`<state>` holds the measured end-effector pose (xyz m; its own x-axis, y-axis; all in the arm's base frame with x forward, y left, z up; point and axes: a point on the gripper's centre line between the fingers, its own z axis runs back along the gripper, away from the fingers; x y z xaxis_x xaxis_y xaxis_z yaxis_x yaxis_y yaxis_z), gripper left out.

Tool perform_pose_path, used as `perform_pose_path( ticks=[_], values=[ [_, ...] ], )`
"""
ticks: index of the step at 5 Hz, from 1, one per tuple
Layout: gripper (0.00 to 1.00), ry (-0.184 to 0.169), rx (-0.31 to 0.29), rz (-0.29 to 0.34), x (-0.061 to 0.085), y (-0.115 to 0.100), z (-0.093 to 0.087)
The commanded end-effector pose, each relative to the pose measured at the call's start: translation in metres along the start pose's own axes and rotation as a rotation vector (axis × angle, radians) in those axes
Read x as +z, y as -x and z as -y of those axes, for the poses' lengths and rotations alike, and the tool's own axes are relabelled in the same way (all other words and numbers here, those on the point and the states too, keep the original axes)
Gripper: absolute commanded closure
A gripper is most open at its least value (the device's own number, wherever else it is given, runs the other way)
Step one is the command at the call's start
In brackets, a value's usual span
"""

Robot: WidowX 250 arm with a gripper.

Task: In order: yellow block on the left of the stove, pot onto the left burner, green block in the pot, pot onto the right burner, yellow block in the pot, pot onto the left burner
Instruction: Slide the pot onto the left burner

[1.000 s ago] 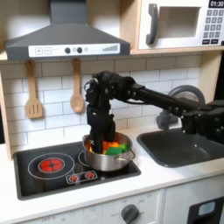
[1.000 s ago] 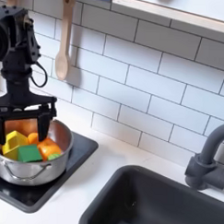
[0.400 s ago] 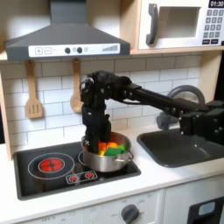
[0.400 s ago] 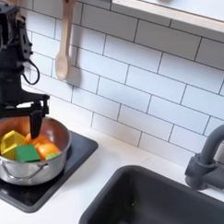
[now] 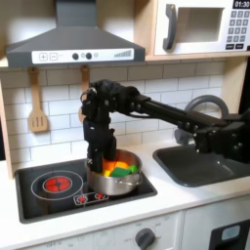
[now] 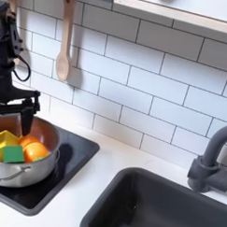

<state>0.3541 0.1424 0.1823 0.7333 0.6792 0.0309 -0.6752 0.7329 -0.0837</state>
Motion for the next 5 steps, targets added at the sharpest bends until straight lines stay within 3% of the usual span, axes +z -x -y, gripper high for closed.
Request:
perform_pose_path(
  ticks=[1, 5],
  values=[
    [0.0, -0.007, 0.006, 0.0, -0.001, -0.006, -0.002],
    [0.0, -0.04, 0.057, 0.007, -0.007, -0.02, -0.025]
  ],
)
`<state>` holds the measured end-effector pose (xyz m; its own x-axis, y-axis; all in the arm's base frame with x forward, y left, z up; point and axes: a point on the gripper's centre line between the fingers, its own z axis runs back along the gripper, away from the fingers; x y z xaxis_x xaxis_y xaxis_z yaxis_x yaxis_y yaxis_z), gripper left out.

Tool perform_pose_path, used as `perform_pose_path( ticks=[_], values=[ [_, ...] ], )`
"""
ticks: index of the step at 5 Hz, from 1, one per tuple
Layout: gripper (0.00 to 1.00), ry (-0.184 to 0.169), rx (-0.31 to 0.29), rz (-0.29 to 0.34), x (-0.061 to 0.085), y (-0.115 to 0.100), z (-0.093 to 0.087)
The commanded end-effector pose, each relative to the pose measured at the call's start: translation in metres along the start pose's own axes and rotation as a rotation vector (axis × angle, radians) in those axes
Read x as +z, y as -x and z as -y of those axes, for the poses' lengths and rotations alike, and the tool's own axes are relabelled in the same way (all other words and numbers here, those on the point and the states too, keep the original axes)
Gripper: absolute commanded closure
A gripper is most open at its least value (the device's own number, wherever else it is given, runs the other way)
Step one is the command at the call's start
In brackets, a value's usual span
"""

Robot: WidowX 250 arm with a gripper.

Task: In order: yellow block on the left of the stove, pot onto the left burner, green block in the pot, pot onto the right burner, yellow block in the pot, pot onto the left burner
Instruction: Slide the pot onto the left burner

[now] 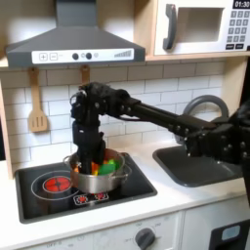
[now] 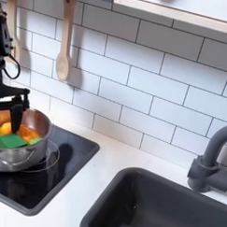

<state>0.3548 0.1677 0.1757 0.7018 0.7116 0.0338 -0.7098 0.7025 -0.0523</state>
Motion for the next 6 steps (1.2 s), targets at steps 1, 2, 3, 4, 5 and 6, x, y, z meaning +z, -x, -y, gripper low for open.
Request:
perform_pose_path(
  ticks=[1, 2, 3, 4, 5, 6],
  values=[
    [0.0, -0.009, 0.021, 0.001, -0.001, -0.005, -0.011],
    [0.0, -0.015, 0.036, 0.0, -0.001, -0.007, -0.017],
    [0.0, -0.014, 0.055, 0.004, 0.0, -0.011, -0.024],
    [0.0, -0.012, 0.051, 0.005, 0.0, -0.012, -0.023],
    [0.0, -0.016, 0.054, 0.007, 0.0, -0.013, -0.025],
    [0.0, -0.017, 0.064, 0.015, 0.0, -0.016, -0.028]
  ],
)
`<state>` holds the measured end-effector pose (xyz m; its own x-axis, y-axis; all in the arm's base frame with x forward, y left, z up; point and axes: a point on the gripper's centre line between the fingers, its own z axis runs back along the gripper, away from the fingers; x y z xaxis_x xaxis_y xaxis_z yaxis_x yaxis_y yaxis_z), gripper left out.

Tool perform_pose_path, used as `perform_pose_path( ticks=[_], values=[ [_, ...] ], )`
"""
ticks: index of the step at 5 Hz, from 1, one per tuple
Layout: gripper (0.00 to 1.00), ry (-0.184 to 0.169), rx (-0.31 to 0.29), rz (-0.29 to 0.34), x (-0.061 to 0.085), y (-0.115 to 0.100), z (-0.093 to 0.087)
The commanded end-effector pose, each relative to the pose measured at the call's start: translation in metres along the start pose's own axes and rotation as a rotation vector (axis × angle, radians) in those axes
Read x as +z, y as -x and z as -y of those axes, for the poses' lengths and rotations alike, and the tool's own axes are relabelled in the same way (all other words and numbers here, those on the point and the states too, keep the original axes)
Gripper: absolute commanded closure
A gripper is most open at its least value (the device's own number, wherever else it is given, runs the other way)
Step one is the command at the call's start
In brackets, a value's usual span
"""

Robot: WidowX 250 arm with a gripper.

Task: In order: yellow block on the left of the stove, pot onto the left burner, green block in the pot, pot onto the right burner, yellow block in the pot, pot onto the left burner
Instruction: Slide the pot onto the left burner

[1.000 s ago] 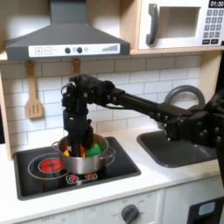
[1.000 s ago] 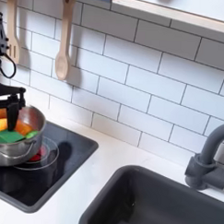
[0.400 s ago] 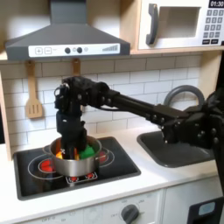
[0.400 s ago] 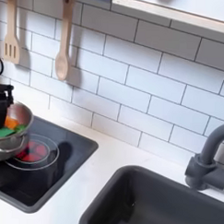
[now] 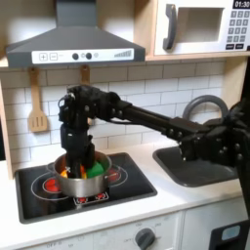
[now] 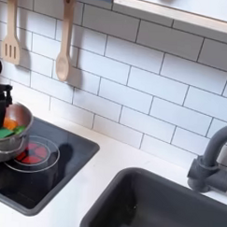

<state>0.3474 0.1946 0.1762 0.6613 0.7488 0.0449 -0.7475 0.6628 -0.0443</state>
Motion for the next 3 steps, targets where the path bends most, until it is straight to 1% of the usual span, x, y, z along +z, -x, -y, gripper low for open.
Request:
perform_pose_path(
  ticks=[1, 3],
  values=[
    [0.0, -0.011, 0.035, -0.001, -0.001, -0.0055, -0.0144],
    [0.0, -0.013, 0.034, 0.0, -0.0004, -0.0053, -0.0128]
  ],
)
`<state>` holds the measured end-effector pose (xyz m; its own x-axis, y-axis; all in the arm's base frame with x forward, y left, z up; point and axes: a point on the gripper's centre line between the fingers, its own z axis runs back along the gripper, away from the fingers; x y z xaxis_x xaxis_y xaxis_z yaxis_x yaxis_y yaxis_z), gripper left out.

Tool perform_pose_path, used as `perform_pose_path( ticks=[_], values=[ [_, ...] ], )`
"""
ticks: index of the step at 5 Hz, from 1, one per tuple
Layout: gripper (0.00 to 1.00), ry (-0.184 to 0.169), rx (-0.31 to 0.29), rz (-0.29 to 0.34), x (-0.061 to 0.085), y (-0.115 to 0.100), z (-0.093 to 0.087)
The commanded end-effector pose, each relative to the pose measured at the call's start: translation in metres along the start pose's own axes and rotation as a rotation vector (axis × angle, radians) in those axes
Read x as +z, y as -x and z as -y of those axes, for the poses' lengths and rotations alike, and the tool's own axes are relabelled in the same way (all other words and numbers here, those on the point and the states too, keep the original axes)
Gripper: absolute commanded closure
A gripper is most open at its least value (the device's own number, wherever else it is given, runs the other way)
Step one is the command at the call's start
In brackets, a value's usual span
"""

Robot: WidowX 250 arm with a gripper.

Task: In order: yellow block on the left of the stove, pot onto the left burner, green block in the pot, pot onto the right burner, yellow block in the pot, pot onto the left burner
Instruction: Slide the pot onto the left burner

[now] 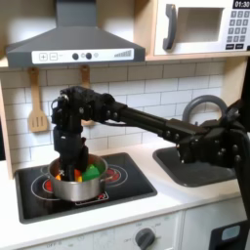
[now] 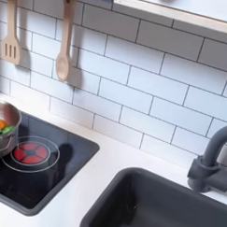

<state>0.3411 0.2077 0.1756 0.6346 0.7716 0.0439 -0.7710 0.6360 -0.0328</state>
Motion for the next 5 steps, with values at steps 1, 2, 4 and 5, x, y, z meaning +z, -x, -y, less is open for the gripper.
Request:
perform_pose_path(
  ticks=[1, 2, 4, 5],
  values=[
    [0.0, 0.012, -0.004, 0.001, 0.002, 0.003, 0.001],
    [0.0, 0.0, 0.004, 0.013, 0.012, 0.002, 0.004],
    [0.0, 0.059, 0.02, 0.008, 0.027, 0.001, 0.01],
    [0.0, 0.076, 0.012, -0.006, 0.028, 0.003, 0.014]
  ],
)
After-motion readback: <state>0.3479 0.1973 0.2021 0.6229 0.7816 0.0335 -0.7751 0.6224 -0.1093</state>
